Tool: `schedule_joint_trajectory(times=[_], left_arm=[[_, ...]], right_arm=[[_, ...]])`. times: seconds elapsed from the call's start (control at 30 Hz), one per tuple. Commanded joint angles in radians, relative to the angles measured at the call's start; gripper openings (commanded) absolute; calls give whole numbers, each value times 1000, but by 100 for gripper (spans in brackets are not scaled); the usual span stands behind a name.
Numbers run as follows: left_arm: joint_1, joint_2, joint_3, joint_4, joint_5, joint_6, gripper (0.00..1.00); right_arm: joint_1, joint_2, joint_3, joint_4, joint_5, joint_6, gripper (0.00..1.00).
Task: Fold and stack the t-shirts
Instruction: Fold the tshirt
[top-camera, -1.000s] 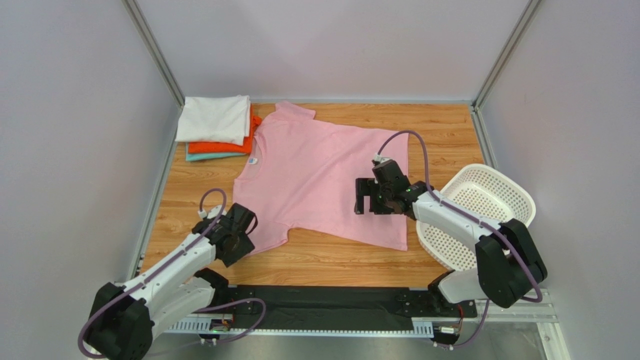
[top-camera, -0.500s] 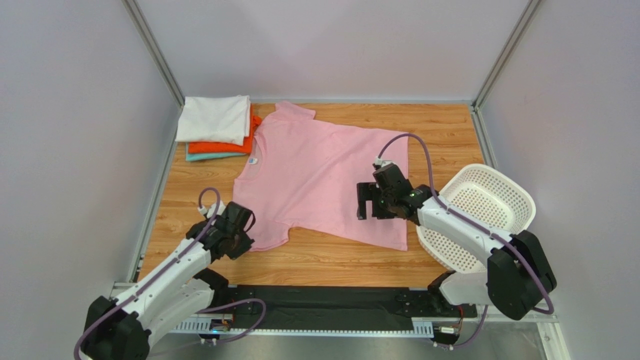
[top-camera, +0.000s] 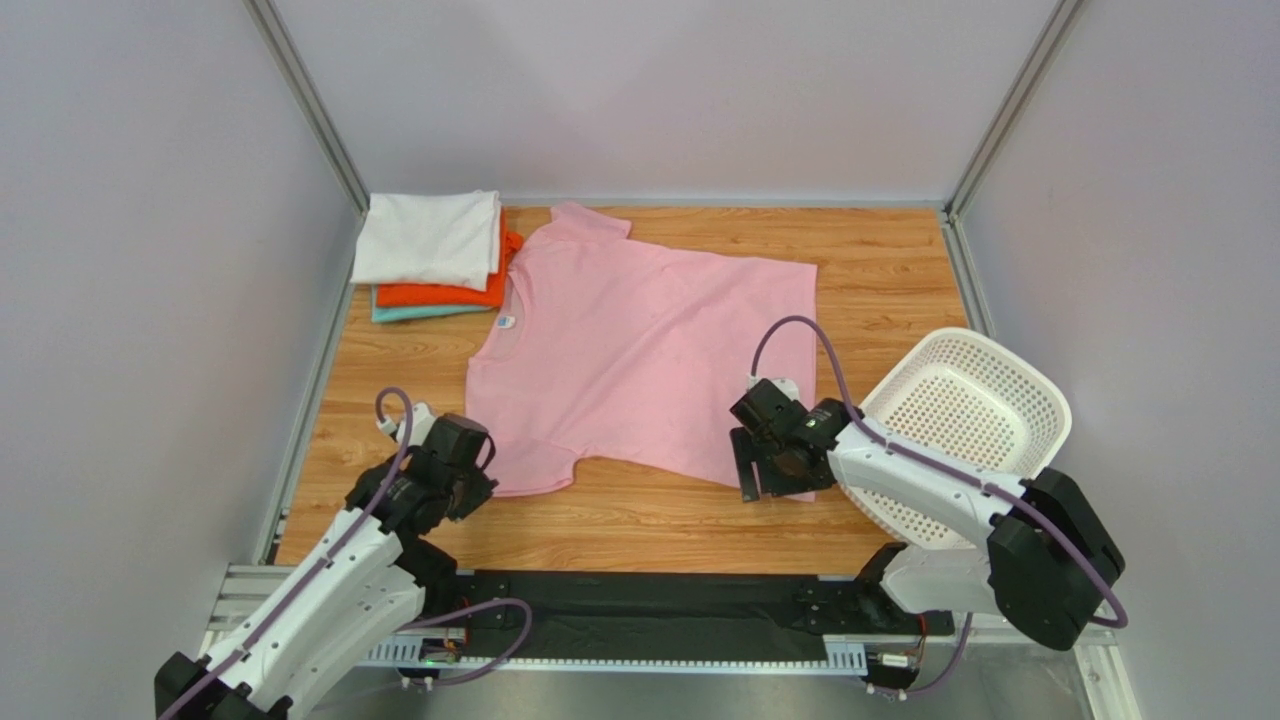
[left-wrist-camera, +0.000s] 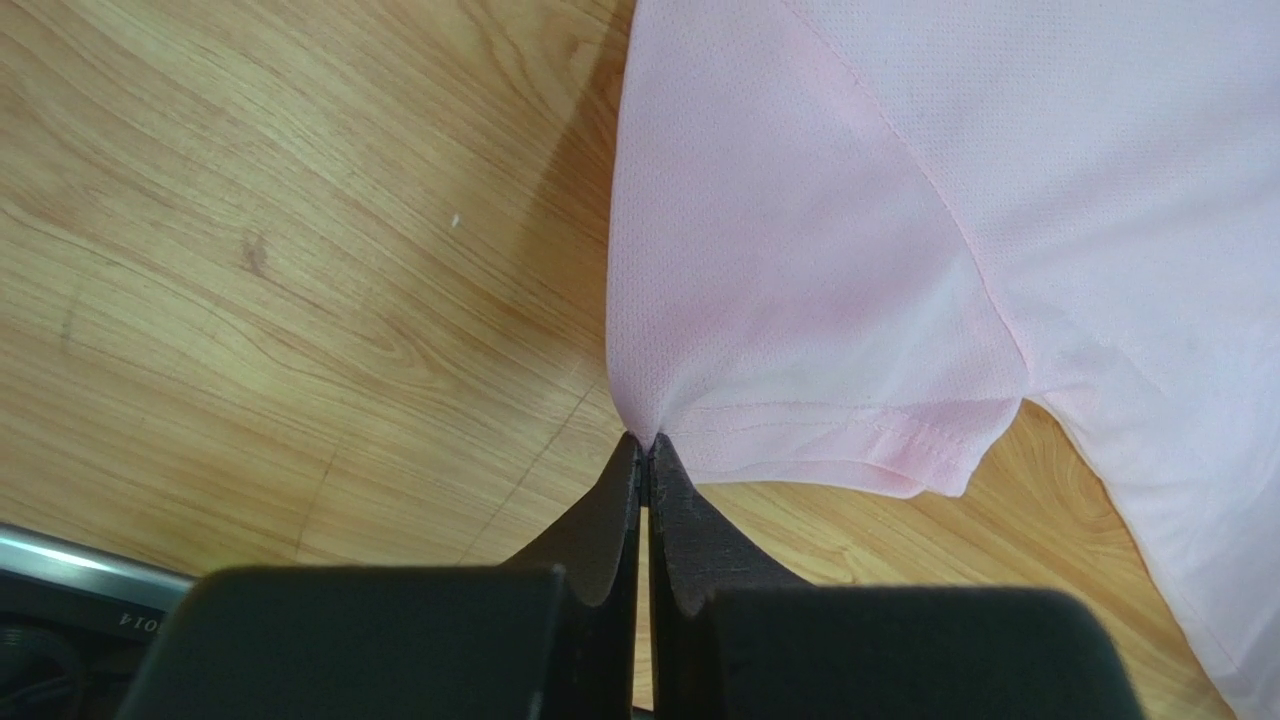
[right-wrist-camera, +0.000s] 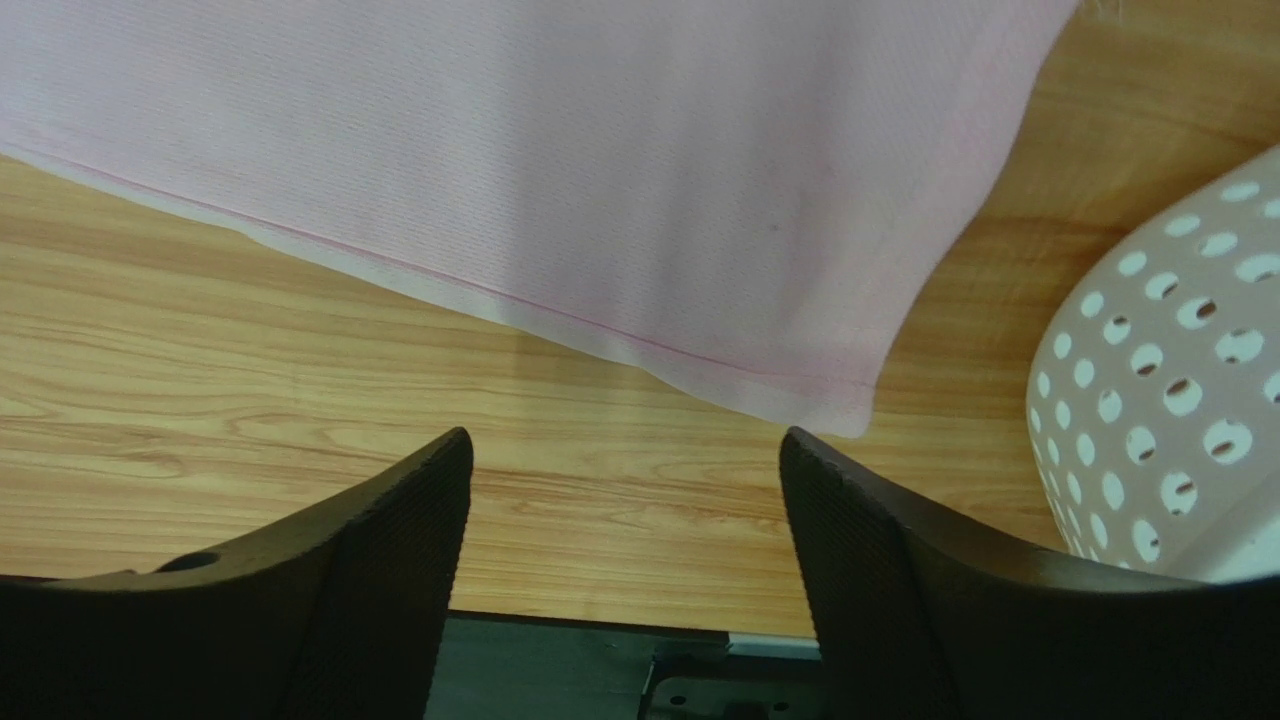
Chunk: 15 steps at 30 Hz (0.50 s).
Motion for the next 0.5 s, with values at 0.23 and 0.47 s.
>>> schedule_joint_trajectory(times=[0.23,0.47], left_arm=[[1,22,18,-11,-56,16,0],[1,23,27,-9,-63,9,0]], right_arm=[[-53,71,-1,-51,90,44,55],[-67,117,11,-15,84,0,50]])
